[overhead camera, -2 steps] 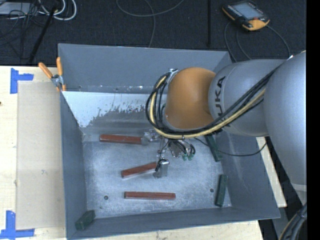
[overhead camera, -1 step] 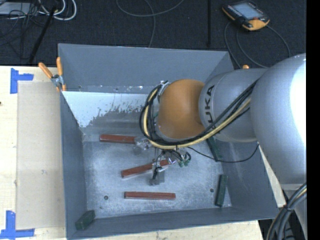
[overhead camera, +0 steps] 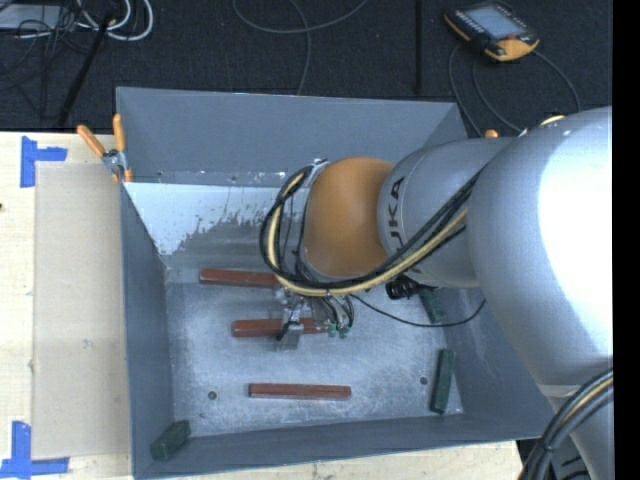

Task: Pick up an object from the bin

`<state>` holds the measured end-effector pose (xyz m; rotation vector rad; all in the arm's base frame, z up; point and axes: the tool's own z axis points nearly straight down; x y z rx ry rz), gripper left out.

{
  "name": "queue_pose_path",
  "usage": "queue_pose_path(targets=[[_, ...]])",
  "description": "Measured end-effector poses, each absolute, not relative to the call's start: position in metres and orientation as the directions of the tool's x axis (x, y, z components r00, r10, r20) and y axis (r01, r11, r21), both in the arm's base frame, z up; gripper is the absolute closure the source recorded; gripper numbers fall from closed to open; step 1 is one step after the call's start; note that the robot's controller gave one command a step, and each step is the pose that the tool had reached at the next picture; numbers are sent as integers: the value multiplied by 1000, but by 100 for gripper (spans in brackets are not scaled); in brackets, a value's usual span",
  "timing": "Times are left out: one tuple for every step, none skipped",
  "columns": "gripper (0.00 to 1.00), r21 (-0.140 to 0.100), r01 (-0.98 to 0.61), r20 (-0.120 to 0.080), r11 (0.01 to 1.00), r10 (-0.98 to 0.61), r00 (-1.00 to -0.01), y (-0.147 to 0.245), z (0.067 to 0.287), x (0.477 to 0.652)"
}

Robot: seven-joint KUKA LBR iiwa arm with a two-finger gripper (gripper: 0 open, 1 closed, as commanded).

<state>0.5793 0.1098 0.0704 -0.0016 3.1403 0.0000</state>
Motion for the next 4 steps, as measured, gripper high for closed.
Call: queue_pose_path(targets=[[100, 0, -1, -1, 1000, -1, -1000, 110, 70, 579], [100, 0, -2, 1, 1000, -2, -1000, 110, 74, 579], [100, 0, -2, 3, 1000, -2, -1000, 110, 84, 578], [100, 0, -2, 3, 1000, -2, -1000, 110, 96, 578]])
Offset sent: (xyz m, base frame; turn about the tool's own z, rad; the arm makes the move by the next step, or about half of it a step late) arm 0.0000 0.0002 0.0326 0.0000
